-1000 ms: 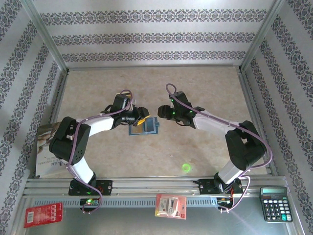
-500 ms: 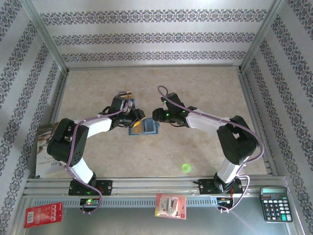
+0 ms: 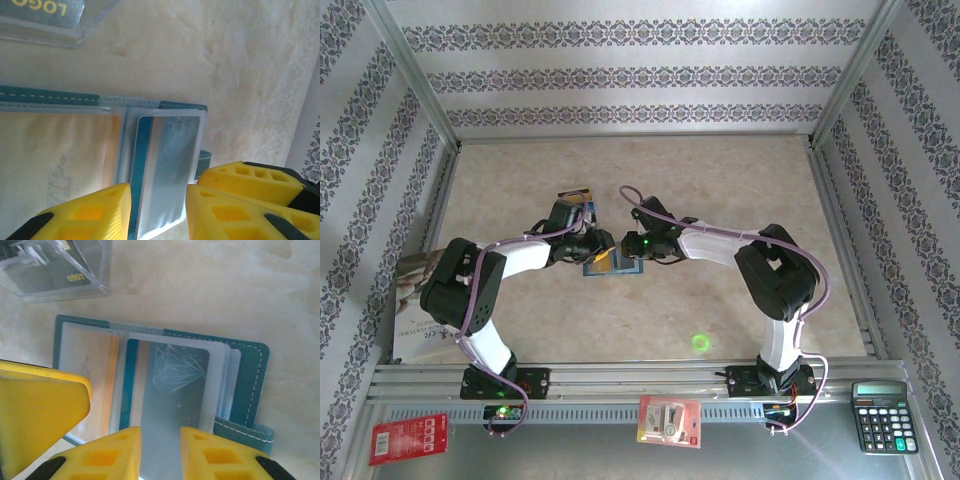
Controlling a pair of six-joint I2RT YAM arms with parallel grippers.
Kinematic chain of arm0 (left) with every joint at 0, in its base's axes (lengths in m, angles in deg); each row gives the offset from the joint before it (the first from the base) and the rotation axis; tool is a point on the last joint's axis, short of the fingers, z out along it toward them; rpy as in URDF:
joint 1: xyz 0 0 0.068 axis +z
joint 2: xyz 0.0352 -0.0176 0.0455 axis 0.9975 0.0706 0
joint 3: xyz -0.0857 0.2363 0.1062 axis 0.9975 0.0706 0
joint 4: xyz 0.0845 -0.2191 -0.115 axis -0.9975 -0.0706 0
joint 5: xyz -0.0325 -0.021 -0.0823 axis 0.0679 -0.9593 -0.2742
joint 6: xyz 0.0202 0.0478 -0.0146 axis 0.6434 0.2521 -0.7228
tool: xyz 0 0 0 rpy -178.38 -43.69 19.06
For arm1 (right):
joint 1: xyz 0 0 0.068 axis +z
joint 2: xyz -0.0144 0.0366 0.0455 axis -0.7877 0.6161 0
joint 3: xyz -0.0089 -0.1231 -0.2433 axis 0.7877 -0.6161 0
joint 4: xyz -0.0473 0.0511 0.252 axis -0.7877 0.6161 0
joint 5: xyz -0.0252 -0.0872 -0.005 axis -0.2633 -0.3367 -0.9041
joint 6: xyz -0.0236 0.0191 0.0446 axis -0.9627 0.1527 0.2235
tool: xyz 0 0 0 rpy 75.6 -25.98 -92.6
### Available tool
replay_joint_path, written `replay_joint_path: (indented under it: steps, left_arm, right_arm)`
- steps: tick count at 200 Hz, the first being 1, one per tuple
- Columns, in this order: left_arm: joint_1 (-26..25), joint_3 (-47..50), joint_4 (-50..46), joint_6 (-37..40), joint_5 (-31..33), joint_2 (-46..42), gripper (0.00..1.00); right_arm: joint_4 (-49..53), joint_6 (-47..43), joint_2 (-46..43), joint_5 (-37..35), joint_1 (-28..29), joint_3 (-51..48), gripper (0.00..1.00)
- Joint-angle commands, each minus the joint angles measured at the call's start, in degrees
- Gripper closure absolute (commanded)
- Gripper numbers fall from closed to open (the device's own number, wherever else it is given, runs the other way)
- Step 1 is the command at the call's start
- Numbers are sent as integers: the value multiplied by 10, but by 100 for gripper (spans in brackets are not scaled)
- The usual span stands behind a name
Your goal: Take the credit cards out of the card holder
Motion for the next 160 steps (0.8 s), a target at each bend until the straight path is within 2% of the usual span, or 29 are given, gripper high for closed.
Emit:
replay_joint_path:
  steps: [1,86,107,160]
  left_arm:
    - [5,-7,-15,20,-10,14,67]
    - [4,-21,-19,29,-27,40,72]
    - [5,-21,-23,33,-21,42,72]
    - [13,-5,-30,37,-1,35,73]
  right_arm:
    - [23,-1,15,-9,0,19,73]
    - [24,8,30,-5,-7,14,72]
    - [0,7,15,17,-10,4,72]
    - [3,-4,2,-7,-22,5,72]
